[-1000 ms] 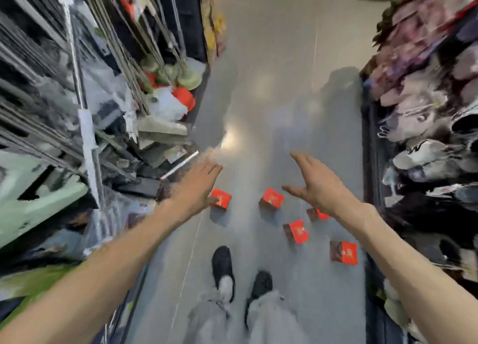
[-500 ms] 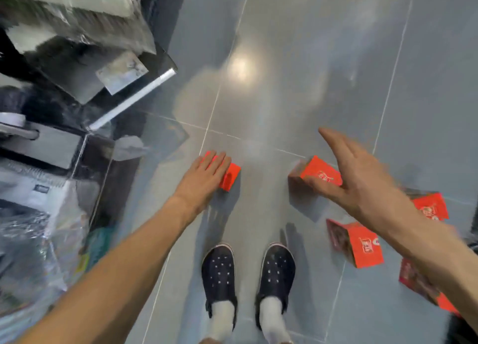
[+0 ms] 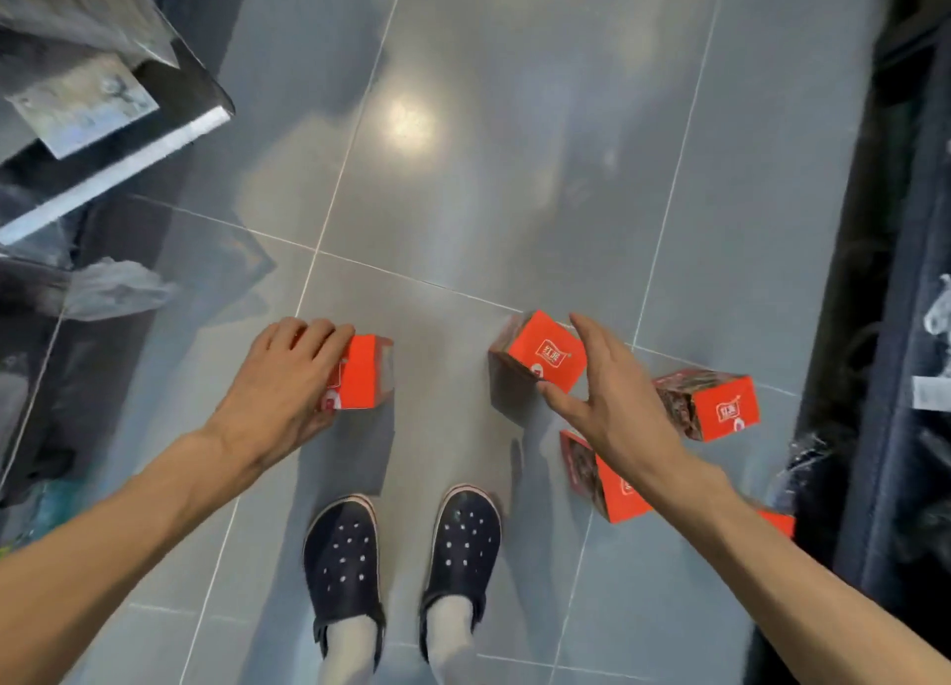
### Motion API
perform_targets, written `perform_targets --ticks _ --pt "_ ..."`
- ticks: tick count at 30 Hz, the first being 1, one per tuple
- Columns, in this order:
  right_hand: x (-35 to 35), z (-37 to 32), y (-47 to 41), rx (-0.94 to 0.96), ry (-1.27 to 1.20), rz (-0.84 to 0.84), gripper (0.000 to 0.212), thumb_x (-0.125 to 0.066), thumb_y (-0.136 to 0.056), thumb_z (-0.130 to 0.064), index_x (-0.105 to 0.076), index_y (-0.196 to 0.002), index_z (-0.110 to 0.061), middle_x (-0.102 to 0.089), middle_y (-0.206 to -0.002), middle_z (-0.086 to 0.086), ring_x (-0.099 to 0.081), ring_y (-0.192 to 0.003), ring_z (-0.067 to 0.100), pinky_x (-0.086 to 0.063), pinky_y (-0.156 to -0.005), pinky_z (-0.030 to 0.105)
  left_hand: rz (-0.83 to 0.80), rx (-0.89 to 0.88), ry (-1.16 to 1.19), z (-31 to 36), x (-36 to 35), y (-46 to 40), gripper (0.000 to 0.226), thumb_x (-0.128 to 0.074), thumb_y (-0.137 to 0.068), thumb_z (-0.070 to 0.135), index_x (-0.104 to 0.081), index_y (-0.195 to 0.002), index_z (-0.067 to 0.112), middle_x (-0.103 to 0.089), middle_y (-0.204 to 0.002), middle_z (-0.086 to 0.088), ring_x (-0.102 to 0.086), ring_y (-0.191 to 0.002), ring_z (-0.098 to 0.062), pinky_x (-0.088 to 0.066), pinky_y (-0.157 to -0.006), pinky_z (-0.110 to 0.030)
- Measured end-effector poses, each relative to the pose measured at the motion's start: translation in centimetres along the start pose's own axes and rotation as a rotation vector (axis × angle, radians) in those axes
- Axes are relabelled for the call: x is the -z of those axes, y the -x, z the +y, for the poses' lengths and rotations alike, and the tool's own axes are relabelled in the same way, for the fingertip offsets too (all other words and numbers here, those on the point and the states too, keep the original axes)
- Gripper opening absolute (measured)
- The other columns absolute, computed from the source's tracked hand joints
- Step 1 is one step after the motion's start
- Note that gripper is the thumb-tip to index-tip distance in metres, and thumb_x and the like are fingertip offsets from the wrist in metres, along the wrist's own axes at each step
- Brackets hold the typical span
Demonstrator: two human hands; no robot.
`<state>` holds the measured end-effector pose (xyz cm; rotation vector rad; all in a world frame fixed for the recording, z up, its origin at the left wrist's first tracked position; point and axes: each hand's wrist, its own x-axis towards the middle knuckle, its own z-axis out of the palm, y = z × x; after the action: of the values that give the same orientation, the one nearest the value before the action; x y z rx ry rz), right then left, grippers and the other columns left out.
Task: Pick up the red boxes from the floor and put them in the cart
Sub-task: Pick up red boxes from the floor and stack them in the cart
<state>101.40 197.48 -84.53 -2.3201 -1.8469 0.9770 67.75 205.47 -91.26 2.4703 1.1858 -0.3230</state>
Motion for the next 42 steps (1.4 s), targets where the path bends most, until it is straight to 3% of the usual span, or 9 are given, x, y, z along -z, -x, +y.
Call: perform_targets --ticks 8,14,20,23,25,26,34,39,42 --pt "-7.8 6.5 -6.3 -0.155 0.172 -0.108 0.107 -0.087 -0.065 -0.04 -0.028 -0.145 -0.002 -0.043 -0.142 0.017 -0.043 -0.129 0.035 -0.037 -0.107 0.042 -0.018 0.119 0.111 0.4 -1.8 4.8 0.096 -0.082 -0.065 0.04 -0.036 -0.147 0.018 -0.048 -0.129 -0.008 -0.044 -0.11 -0.033 -0.04 -0.087 -0.046" --pt "-11.7 8.7 -8.5 -0.15 0.186 0.009 0.072 -0.085 -0.065 -0.043 -0.048 -0.118 -0.01 -0.059 -0.109 0.013 -0.057 -0.096 0.034 -0.046 -0.078 0.042 -0.017 0.162 0.182 -0.1 -6.1 7.4 0.092 -0.067 -0.069 0.052 -0.035 -0.147 0.017 -0.052 -0.134 -0.005 -0.046 -0.114 -0.031 -0.04 -0.089 -0.046" --pt "-6.2 5.5 -6.0 -0.089 0.173 -0.039 0.072 -0.076 -0.059 -0.061 -0.05 -0.109 -0.018 -0.06 -0.101 0.005 -0.054 -0.085 0.027 -0.049 -0.069 0.044 -0.047 0.217 0.226 0.3 -2.3 8.3 0.088 -0.065 -0.07 0.057 -0.035 -0.144 0.019 -0.053 -0.128 -0.002 -0.051 -0.109 -0.025 -0.038 -0.089 -0.041" --pt "0.7 1.4 -4.2 -0.055 0.159 -0.037 0.074 -0.076 -0.058 -0.068 -0.049 -0.111 -0.024 -0.06 -0.102 -0.001 -0.055 -0.087 0.024 -0.051 -0.071 0.045 -0.005 0.214 0.224 0.7 4.2 8.5 0.087 -0.065 -0.069 0.056 -0.037 -0.142 0.02 -0.054 -0.126 0.0 -0.051 -0.105 -0.024 -0.037 -0.085 -0.039" --pt "9.2 -3.9 -2.1 -0.004 0.137 0.025 0.076 -0.072 -0.059 -0.077 -0.049 -0.112 -0.028 -0.058 -0.1 -0.005 -0.055 -0.087 0.021 -0.052 -0.071 0.043 0.036 0.209 0.201 0.9 13.4 9.4 0.089 -0.069 -0.068 0.053 -0.037 -0.143 0.019 -0.054 -0.127 0.001 -0.051 -0.106 -0.023 -0.037 -0.084 -0.039" --pt "9.4 -4.0 -1.4 0.003 0.14 0.009 0.076 -0.071 -0.059 -0.078 -0.048 -0.113 -0.029 -0.057 -0.1 -0.006 -0.055 -0.087 0.02 -0.052 -0.072 0.043 0.063 0.218 0.205 1.2 13.2 9.4 0.089 -0.069 -0.067 0.053 -0.038 -0.143 0.019 -0.055 -0.127 0.001 -0.052 -0.106 -0.023 -0.038 -0.083 -0.038" --pt "32.6 -20.3 10.1 0.184 0.042 0.143 0.067 -0.073 -0.06 -0.069 -0.047 -0.113 -0.037 -0.058 -0.096 -0.016 -0.055 -0.085 0.01 -0.051 -0.072 0.034 0.248 0.158 0.136 3.9 39.4 15.5 0.075 -0.063 -0.065 0.054 -0.043 -0.132 0.028 -0.057 -0.116 0.01 -0.054 -0.102 -0.02 -0.039 -0.084 -0.037" --pt "46.0 -29.7 19.2 0.281 -0.065 0.185 0.05 -0.075 -0.059 -0.053 -0.053 -0.096 -0.027 -0.063 -0.082 -0.007 -0.062 -0.072 0.014 -0.055 -0.064 0.043 0.35 0.163 0.085 6.6 54.7 22.7 0.08 -0.061 -0.065 0.059 -0.04 -0.137 0.03 -0.055 -0.116 0.01 -0.051 -0.102 -0.02 -0.041 -0.085 -0.04" --pt "52.3 -34.1 24.1 0.35 -0.079 0.21 0.054 -0.074 -0.062 -0.053 -0.053 -0.107 -0.031 -0.061 -0.09 -0.014 -0.062 -0.079 0.008 -0.056 -0.069 0.037 0.417 0.179 0.057 7.9 61.6 26.9 0.087 -0.061 -0.065 0.066 -0.042 -0.139 0.026 -0.056 -0.117 0.005 -0.054 -0.106 -0.024 -0.044 -0.085 -0.043"
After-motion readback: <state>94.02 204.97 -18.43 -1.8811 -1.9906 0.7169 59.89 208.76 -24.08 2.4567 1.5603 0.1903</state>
